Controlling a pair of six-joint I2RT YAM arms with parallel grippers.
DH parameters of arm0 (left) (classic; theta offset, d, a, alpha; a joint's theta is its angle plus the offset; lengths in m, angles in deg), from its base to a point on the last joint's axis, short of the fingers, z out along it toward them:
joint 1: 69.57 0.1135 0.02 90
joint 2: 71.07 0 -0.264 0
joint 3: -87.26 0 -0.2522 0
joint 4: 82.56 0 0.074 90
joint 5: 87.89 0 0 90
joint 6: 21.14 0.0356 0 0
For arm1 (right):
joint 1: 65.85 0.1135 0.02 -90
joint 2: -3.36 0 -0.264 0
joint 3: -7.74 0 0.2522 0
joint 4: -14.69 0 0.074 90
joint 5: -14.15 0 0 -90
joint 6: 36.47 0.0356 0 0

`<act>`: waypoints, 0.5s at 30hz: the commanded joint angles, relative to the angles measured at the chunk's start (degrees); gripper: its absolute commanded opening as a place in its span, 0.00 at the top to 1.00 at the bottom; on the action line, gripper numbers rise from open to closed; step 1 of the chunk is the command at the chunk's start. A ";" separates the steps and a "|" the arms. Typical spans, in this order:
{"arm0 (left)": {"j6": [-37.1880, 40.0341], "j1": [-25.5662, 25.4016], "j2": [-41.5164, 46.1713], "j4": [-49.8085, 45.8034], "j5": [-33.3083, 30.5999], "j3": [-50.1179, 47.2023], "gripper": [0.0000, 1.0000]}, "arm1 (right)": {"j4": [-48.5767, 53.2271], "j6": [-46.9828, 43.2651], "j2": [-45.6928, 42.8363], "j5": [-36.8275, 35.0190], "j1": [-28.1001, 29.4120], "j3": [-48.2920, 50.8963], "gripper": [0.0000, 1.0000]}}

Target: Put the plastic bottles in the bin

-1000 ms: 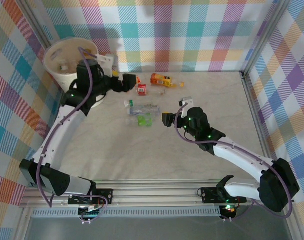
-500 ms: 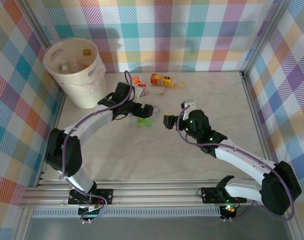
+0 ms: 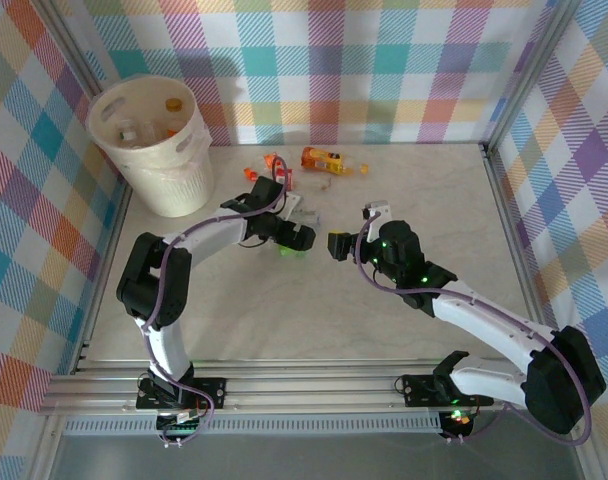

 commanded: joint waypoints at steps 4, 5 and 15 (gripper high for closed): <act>-2.27 -2.93 2.80 -2.58 5.12 -0.87 0.00 | -0.57 -1.47 0.37 0.34 0.06 -0.34 0.00; -2.41 -3.71 3.34 -3.12 5.57 -0.93 0.00 | -0.71 -1.47 0.50 0.34 0.06 -0.33 0.00; 5.62 -7.15 4.61 -6.42 -7.83 0.11 0.00 | -0.79 -1.66 0.81 0.56 0.06 -0.51 0.00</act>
